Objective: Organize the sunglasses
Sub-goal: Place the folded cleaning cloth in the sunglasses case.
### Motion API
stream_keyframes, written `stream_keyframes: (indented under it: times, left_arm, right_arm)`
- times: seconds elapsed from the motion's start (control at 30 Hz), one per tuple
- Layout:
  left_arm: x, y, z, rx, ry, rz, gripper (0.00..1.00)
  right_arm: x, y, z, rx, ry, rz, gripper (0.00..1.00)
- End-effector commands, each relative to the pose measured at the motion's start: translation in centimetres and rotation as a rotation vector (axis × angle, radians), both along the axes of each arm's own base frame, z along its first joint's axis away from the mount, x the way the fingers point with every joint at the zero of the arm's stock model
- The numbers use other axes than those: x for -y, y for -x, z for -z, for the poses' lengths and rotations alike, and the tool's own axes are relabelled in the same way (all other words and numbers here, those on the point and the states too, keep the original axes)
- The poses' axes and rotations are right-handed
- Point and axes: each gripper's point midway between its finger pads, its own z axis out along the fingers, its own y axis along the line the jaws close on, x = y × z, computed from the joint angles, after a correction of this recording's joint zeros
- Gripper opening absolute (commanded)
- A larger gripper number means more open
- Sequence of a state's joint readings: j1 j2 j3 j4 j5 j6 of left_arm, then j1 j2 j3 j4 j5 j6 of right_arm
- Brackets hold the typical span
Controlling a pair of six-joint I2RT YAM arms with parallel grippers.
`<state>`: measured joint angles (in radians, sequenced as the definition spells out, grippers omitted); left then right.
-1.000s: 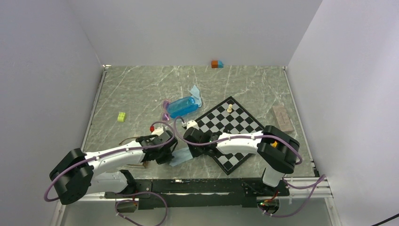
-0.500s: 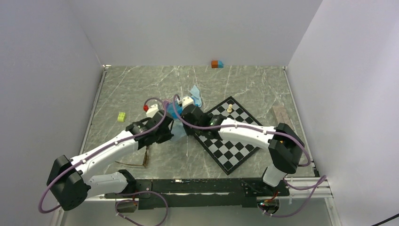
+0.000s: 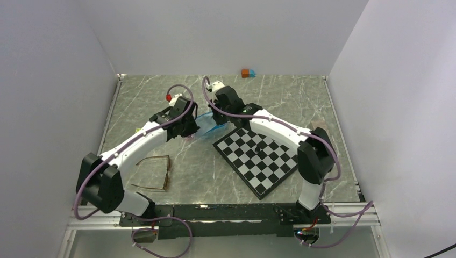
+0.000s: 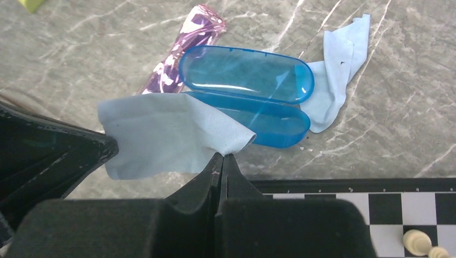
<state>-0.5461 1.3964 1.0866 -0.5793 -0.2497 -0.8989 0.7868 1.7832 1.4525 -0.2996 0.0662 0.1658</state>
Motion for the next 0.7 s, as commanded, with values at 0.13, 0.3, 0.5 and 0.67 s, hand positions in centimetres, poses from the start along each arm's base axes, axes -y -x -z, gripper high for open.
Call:
stream_keyframes:
  times: [0.13,0.3,0.5,0.67]
  left_arm:
    - [1.4,-3.0,0.2,-0.036,0.023,0.068,0.00]
    - [1.3,-4.3,1.4,-0.072,0.026,0.091,0.00]
    - [1.2,-5.2,2.6,-0.109,0.008,0.105,0.00]
    - [1.6,-5.6,3.7,-0.139,0.011,0.122,0.00]
  right_arm:
    - [0.2,-2.4,3.1,-0.085,0.065,-0.054,0.00]
    - [0.7,-3.8,4.3,-0.107,0.070,-0.044,0.00]
    - [0.9,-4.9,5.6,-0.143,0.060,-0.058,0.00]
    - [0.6,-5.1,6.3,-0.158,0.063,-0.077,0.00]
